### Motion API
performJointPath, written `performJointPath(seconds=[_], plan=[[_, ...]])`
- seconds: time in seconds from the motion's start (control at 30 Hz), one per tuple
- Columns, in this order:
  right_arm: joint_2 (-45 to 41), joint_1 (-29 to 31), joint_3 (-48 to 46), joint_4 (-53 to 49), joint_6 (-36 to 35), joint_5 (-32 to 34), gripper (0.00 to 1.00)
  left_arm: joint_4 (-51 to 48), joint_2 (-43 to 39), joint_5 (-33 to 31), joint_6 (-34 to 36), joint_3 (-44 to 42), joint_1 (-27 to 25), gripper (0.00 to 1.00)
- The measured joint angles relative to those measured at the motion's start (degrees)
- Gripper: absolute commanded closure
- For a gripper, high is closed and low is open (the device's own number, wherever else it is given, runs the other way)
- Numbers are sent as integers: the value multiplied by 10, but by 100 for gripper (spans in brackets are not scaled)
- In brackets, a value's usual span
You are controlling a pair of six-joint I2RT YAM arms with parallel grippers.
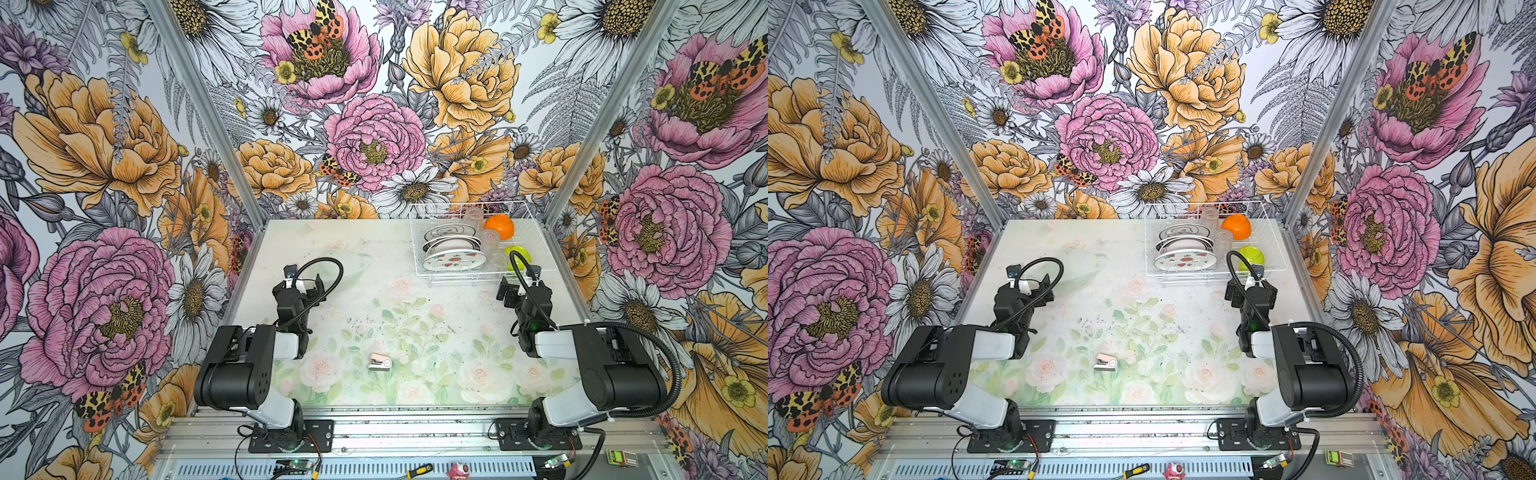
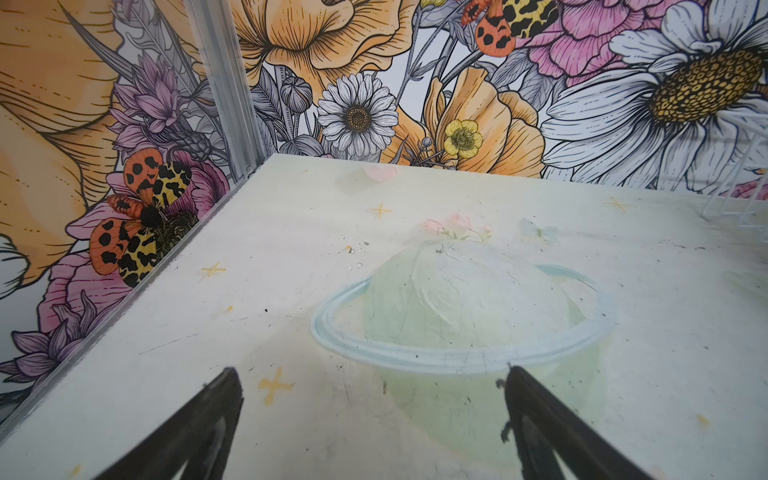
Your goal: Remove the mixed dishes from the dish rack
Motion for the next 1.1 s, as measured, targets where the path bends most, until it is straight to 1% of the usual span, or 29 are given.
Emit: performJointPath(seconds=[0.07,0.13,0.23,0.33,0.47,0.63,0.73,0.83,0.97,1.1], plan=[[0,5,0,-1,-2,8,1,-5,-5,-15,3,0,-8,1],[-4,12,0,-4,-4,15,1,-29,-28,-48,3,1,-23,1],[-17,22,0,-9,-14,28,0,-81,-78,-111,3,16,-49,1],[-38,36,0,-21,-24,43,1,-139,-123,-188,2,50,-86,1],[-69,44,7,-51,-29,64,1,-274,-169,-273,-36,118,-139,1],[-124,56,18,-109,-27,88,1,-436,-209,-343,-113,189,-210,1],[-158,57,37,-149,-13,88,1,-535,-214,-350,-178,227,-249,1],[-194,58,61,-200,11,73,1,-611,-199,-327,-231,268,-269,1],[-231,59,94,-275,52,28,2,-685,-132,-293,-273,346,-307,1],[-262,61,96,-344,91,-26,2,-728,-44,-254,-289,427,-348,1]])
